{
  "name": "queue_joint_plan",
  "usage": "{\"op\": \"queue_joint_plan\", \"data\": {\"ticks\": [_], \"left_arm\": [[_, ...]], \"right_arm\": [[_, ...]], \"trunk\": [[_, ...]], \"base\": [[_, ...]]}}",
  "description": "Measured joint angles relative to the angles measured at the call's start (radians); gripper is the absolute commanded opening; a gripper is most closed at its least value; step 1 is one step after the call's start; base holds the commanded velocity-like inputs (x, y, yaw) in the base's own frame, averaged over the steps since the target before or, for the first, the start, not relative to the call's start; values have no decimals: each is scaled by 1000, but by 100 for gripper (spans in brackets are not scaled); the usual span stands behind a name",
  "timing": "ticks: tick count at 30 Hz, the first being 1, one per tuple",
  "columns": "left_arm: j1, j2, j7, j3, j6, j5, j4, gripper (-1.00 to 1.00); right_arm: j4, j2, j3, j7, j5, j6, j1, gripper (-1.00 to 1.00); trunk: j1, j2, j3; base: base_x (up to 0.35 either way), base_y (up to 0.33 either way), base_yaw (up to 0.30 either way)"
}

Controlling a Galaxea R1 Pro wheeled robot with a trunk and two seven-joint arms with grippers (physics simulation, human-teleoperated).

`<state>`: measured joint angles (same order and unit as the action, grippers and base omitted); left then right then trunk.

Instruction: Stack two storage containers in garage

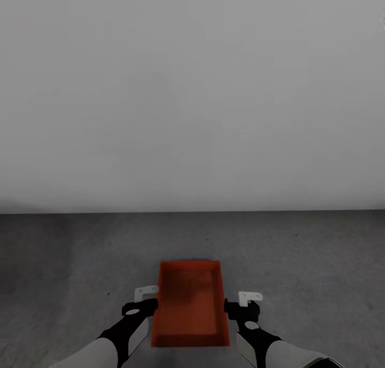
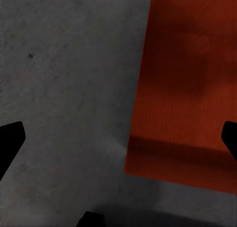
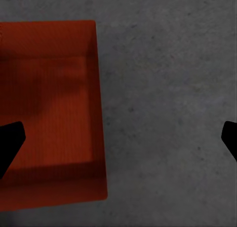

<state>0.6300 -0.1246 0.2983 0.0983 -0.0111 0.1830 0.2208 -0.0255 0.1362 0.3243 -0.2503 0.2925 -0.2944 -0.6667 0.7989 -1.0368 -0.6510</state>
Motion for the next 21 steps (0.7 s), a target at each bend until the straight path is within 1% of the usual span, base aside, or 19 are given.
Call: {"op": "queue_joint_plan", "data": {"ticks": [2,13,16,21], "left_arm": [[0,0,0,0,0,0,0,100],[0,0,-1,-1,0,-1,0,100],[0,0,0,-2,0,-2,0,100],[0,0,0,-3,0,-1,0,100]], "right_arm": [[0,0,0,0,0,0,0,100],[0,0,0,0,1,0,0,100],[0,0,0,0,1,0,0,100],[0,0,0,0,1,0,0,100]], "trunk": [[-8,14,6],[-8,14,6],[-7,14,6],[-7,14,6]], "base": [[0,0,0],[-2,0,0],[-166,0,0],[-299,0,0]]}}
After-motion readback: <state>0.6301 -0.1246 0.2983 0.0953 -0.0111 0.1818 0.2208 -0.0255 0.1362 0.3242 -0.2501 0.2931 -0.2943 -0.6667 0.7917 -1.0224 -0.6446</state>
